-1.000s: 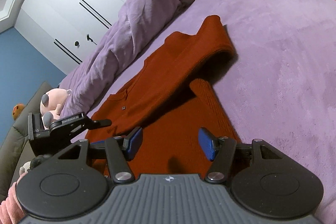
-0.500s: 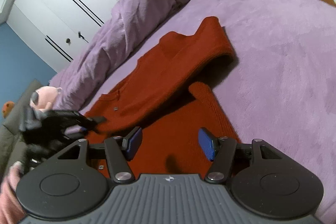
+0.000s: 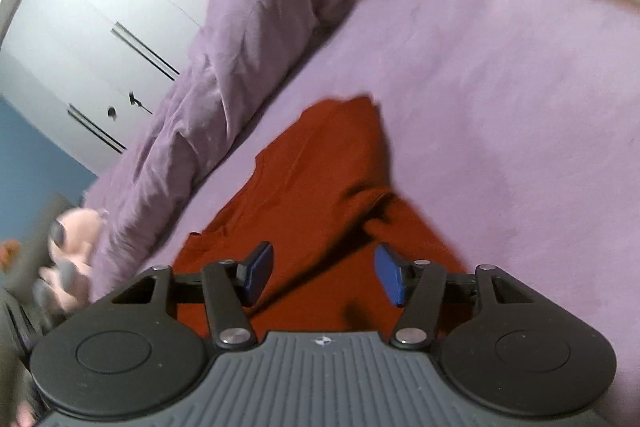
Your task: Fold small clothes
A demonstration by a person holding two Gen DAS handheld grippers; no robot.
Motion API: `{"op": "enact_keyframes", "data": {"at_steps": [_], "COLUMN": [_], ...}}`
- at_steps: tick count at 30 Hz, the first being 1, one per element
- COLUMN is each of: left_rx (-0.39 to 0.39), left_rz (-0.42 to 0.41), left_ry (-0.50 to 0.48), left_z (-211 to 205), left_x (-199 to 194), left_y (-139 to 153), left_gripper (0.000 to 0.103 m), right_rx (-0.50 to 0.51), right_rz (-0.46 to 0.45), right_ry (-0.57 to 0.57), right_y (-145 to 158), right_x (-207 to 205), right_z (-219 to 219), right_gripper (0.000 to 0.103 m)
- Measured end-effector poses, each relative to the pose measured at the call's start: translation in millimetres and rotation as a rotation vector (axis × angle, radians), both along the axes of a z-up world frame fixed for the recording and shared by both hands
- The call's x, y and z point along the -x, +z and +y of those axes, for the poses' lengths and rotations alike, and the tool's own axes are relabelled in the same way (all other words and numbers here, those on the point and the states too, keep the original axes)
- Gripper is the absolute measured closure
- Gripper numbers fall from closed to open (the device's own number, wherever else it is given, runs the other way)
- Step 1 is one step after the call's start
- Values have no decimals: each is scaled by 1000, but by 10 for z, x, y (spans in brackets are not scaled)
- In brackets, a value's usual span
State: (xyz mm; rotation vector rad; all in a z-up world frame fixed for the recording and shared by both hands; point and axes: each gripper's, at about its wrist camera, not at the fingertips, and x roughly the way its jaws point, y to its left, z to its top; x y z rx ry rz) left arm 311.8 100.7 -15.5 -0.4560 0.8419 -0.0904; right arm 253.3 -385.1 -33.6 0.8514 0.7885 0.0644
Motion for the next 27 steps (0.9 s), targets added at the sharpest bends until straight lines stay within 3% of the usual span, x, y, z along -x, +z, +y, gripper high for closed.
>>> {"op": "enact_keyframes", "data": {"at_steps": [2, 4, 5, 6, 8, 11, 13, 15, 17, 19, 22, 24, 27], "left_rx": [1, 1, -4, -10, -16, 1, -58, -113, -115, -118, -120, -125, -142], "left_rz": [-15, -25, -27, -29, -39, -64, -78, -73, -53, -54, -80, -96, -104], "left_ry": [-4, -11, -10, -14, -17, -53, -70, -84, -86, -75, -58, -44, -34], "left_z": [11, -2, -8, -25, -88, -212, -336, -394, -360, -282, -185, -144, -156], "left_x": [9, -10, -22, -33, -80, -130, -155, -167, -152, -102, -38, -43, -97], "left_y": [33, 28, 23, 16, -3, 1, -24, -90, -158, -189, -152, -113, -71], "left_gripper": [96, 96, 96, 96, 96, 96, 96, 96, 96, 96, 96, 96, 96], "right_rx": [-41, -12, 6, 20, 60, 218, 249, 221, 181, 175, 193, 259, 358], "right_rz": [27, 10, 14, 34, 57, -22, -31, 2, 19, -34, -138, -165, -126], "right_ry": [-46, -92, -96, -92, -87, -155, -190, -100, 1, 74, 97, 78, 58], "right_y": [-128, -126, -121, -130, -151, -23, -14, -63, -59, 63, 297, 406, 389], "right_x": [-115, -206, -271, -336, -441, -354, -251, -223, -153, -26, 82, 24, -290], "right_z": [14, 37, 60, 85, 98, 52, 22, 63, 89, 88, 40, 46, 123], "right_gripper": [48, 55, 69, 96, 97, 97, 97, 95, 90, 80, 62, 46, 44]}}
